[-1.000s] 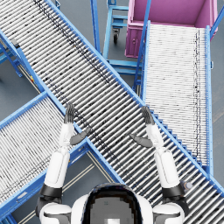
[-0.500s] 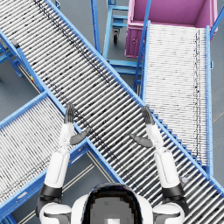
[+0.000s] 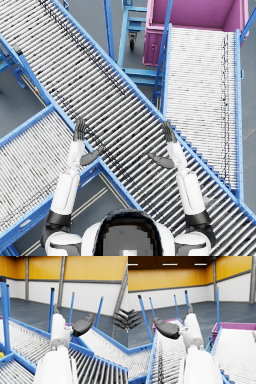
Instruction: Pick up the oil and place it on the left assembly line, put the cola on the right, and keep Sprite still
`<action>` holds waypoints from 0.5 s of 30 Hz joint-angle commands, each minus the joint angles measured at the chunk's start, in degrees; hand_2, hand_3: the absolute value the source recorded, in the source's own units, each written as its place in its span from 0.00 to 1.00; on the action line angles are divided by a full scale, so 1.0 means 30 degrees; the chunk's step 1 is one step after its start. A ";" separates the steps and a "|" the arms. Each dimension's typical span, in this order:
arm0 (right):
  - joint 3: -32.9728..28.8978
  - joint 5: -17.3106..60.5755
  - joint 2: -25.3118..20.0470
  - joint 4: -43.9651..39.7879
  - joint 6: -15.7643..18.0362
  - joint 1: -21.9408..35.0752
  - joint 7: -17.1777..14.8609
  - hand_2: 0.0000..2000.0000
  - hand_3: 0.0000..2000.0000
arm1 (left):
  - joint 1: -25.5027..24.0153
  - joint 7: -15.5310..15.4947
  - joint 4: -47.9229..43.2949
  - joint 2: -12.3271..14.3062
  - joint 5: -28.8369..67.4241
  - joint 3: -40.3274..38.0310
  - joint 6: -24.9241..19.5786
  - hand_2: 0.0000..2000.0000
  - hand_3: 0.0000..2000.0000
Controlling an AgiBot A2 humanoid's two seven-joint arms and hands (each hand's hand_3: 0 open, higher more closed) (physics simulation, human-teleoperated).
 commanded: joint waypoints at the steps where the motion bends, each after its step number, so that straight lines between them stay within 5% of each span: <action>1: 0.0000 0.0000 0.0000 0.0000 0.0000 0.0000 0.0000 0.00 0.00 | 0.0000 0.0000 0.0000 0.0000 0.0000 0.0000 0.0000 0.00 0.00; 15: 0.0000 0.0000 0.0000 0.0000 0.0000 0.0000 0.0000 0.00 0.00 | 0.0000 0.0000 0.0000 0.0000 0.0000 0.0000 0.0000 0.00 0.00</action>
